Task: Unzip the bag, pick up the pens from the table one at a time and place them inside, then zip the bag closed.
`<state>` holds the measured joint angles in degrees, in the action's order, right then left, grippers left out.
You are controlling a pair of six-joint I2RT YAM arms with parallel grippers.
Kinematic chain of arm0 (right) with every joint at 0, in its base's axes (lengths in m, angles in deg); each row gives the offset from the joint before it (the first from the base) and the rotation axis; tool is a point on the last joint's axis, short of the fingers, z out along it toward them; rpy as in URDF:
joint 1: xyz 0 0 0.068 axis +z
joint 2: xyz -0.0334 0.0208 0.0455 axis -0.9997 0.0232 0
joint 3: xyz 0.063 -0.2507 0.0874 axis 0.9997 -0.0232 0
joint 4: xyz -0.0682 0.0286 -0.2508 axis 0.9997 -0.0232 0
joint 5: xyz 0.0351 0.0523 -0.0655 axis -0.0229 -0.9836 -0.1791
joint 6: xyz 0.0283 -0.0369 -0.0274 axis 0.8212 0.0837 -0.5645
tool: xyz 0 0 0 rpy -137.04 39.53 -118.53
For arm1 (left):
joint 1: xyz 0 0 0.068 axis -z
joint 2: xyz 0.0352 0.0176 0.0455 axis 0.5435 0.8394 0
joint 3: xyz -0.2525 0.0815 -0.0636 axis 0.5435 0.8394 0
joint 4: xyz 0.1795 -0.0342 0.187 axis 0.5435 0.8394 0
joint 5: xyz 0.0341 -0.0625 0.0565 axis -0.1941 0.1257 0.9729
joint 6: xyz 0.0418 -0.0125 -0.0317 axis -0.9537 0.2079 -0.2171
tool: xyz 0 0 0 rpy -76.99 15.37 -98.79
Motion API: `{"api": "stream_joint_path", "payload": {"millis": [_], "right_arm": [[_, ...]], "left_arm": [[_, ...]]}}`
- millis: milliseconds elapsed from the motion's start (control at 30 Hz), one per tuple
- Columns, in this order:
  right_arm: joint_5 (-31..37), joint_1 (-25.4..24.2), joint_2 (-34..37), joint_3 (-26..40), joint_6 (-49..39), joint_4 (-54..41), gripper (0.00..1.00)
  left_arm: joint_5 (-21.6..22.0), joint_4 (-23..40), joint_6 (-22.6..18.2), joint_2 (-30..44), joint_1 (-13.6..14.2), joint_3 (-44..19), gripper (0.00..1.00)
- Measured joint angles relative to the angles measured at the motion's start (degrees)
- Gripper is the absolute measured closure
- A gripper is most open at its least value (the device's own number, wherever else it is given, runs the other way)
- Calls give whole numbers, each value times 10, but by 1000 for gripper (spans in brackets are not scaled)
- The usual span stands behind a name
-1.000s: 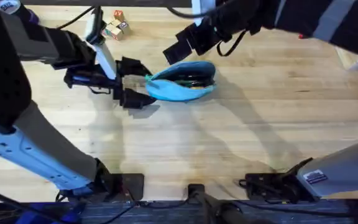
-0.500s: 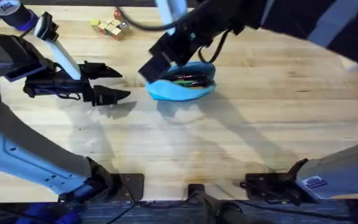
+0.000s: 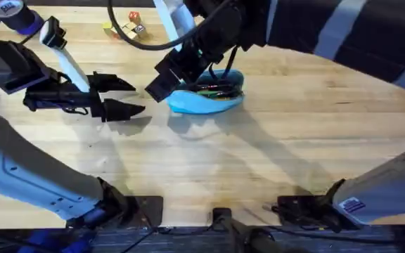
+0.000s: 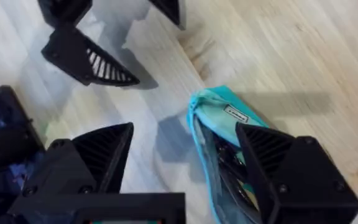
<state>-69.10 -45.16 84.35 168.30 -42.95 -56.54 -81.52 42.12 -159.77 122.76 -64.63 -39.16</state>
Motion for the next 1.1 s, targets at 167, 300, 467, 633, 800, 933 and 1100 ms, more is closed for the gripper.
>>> {"api": "stream_joint_path", "payload": {"millis": [167, 300, 467, 633, 800, 933, 1100], "right_arm": [[46, 10, 0, 0, 32, -3, 6], [86, 28, 0, 0, 47, -4, 5], [122, 51, 0, 0, 61, -4, 5], [135, 65, 0, 0, 68, 4, 5], [141, 67, 0, 1, 70, 10, 6], [140, 67, 0, 1, 72, 11, 5], [132, 67, 12, 3, 72, 17, 5]], "left_arm": [[0, 0, 0, 0, 0, 0, 8], [0, 0, 0, 0, 0, 0, 8], [0, 0, 0, 0, 0, 0, 8], [1, 0, 0, 0, 0, 0, 7], [2, 0, 0, 0, 0, 0, 8], [2, 2, 0, 0, 0, 0, 8], [2, 2, 0, 0, 0, 0, 7]]}}
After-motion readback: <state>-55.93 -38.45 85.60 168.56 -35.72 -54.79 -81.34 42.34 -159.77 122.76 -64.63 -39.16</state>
